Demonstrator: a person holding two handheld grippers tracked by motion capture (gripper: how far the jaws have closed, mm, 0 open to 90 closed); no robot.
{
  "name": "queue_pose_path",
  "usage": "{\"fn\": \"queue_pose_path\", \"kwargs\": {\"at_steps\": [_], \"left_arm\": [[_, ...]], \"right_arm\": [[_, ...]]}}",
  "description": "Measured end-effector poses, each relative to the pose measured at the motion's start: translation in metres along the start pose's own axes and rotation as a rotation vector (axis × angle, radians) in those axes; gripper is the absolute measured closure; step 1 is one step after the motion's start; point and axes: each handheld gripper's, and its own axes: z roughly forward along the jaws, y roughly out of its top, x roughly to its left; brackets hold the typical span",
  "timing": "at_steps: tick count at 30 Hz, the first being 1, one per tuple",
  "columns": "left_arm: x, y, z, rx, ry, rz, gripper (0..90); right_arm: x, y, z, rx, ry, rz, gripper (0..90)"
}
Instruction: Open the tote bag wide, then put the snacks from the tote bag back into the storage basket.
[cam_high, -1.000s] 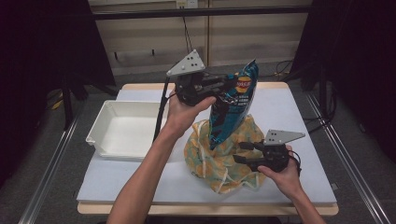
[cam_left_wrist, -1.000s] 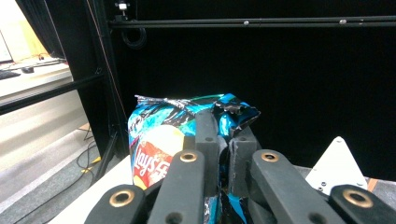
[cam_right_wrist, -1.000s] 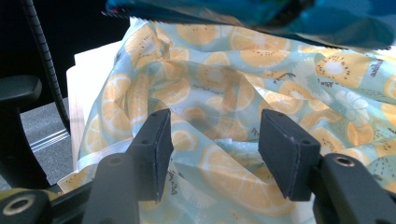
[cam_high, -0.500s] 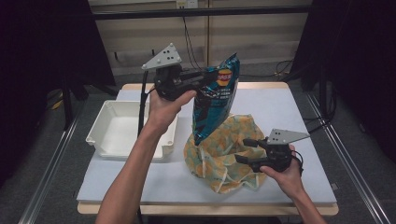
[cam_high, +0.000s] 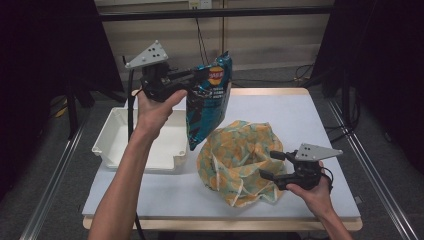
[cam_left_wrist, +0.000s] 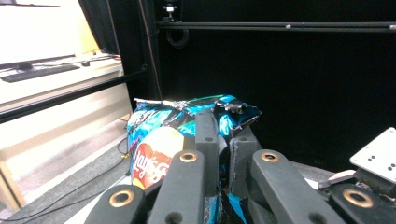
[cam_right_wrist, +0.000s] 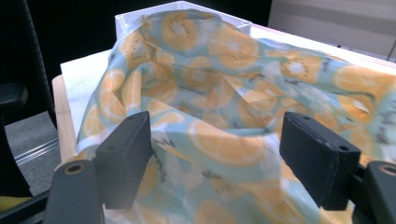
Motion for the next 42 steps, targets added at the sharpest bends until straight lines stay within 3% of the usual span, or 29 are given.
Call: {"fn": "queue_pose_path", "kwargs": {"at_steps": [9, 17, 24, 26, 42], "left_arm": [[0.022, -0.006, -0.023, 0.009, 0.067, -0.021, 86.1], [0.036, -0.023, -0.039, 0.042, 0.128, -0.065, 86.0], [0.045, -0.030, -0.050, 0.063, 0.177, -0.064, 85.8], [0.047, -0.033, -0.054, 0.076, 0.210, -0.056, 85.2], [0.070, -0.059, -0.073, 0.136, 0.294, -0.108, 85.2]], "right_arm": [[-0.005, -0.011, -0.019, -0.031, -0.019, 0.041, 23.2], [-0.006, -0.012, -0.023, -0.045, -0.030, 0.046, 23.4], [-0.007, -0.015, -0.025, -0.044, -0.031, 0.049, 23.3], [-0.008, -0.014, -0.025, -0.046, -0.031, 0.043, 23.2], [-0.007, -0.014, -0.021, -0.033, -0.017, 0.043, 22.2]]}}
